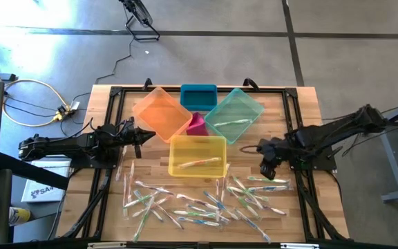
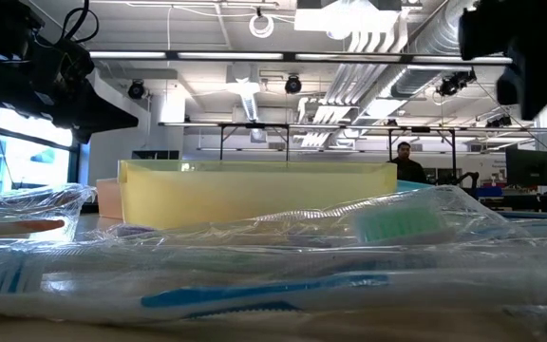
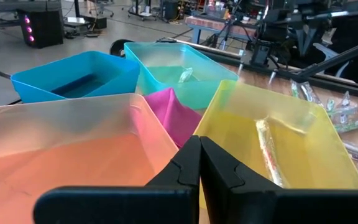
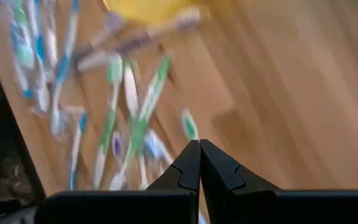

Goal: Pick & Place Toothbrushes
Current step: Put the green toothbrush into the green bin

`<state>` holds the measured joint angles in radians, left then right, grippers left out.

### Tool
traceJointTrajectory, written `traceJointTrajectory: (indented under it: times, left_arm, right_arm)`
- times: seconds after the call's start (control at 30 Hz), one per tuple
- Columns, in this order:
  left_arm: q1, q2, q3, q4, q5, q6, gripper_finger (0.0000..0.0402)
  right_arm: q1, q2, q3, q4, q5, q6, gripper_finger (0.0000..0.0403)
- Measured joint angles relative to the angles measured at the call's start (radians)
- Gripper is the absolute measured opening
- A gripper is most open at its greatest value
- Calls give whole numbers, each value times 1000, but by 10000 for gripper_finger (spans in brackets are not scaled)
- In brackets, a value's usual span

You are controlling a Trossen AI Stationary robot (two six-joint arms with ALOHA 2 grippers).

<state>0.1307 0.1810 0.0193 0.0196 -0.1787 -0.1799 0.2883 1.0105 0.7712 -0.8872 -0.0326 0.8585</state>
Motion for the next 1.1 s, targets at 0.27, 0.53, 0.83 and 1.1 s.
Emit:
traceJointTrajectory:
  times: [0.27, 0.53, 0.83, 1.1]
  left_arm:
    - [0, 0, 0, 0, 0, 0, 0]
    - [0, 0, 0, 0, 0, 0, 0]
    - [0, 0, 0, 0, 0, 0, 0]
    - [0, 0, 0, 0, 0, 0, 0]
  right_arm:
    - [145, 90, 0, -134, 8, 216, 2]
    - [180, 154, 0, -133, -14, 202, 2]
    - [176, 238, 0, -117, 7, 22, 3]
    - [176, 363, 0, -60, 44, 0, 81]
